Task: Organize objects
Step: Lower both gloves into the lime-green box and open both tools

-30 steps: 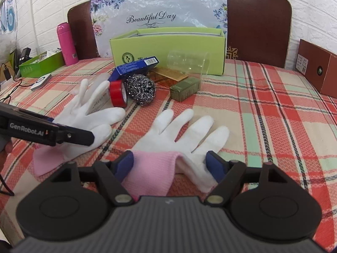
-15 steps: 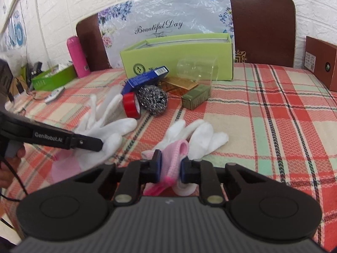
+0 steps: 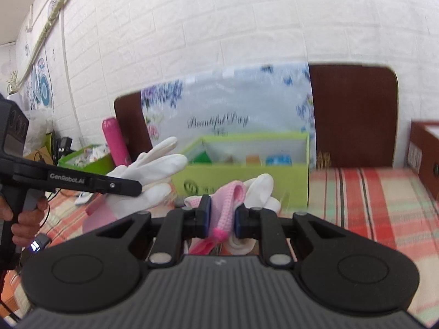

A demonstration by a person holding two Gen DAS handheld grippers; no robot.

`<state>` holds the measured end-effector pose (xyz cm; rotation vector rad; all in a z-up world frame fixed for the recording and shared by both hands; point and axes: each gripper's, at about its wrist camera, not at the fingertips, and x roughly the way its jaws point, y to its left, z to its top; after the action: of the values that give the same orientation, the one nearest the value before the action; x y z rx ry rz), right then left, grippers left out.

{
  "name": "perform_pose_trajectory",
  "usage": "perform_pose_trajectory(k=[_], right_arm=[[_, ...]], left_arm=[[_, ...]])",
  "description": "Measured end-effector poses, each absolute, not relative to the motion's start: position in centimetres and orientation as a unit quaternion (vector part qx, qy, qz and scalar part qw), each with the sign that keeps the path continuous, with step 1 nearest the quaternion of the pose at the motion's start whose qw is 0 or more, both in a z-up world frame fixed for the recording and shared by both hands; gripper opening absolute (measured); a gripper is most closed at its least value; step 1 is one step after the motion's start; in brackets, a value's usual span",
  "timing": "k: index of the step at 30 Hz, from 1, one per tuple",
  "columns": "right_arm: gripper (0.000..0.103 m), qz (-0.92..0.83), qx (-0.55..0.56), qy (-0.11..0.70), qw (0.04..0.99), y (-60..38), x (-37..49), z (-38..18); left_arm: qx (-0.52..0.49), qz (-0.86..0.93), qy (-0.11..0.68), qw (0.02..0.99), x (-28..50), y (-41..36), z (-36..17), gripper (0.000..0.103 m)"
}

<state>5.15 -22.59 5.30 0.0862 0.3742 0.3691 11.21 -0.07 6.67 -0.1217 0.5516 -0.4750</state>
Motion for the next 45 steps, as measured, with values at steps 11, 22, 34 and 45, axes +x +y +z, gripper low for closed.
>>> perform_pose_trajectory(k=[11,22,34,45], right_arm=[[0.016,0.166,0.03,0.106,0.98,-21.6,16.2,8.3],[0.061,0.129,-0.005,0.201,0.971,-19.9,26.7,1.3],[0.103,0.088,-0.01,0.182,0.979,-21.2,23.9,1.4],[0.103,0.117,0.038,0.151,0.981,-22.7,13.7,4.6]], left_arm=[[-0.082,-0.203,0.22,0.951,22.3,-2.5,10.8,0.01],[-0.059,-0.152,0.267,0.95,31.6,-3.2,4.7,0.033],[-0.073,-0.117,0.281,0.95,29.8,-0.9,4.0,0.072],[-0.11,-0.148,0.277,0.943,19.8,-1.1,7.6,0.08]])
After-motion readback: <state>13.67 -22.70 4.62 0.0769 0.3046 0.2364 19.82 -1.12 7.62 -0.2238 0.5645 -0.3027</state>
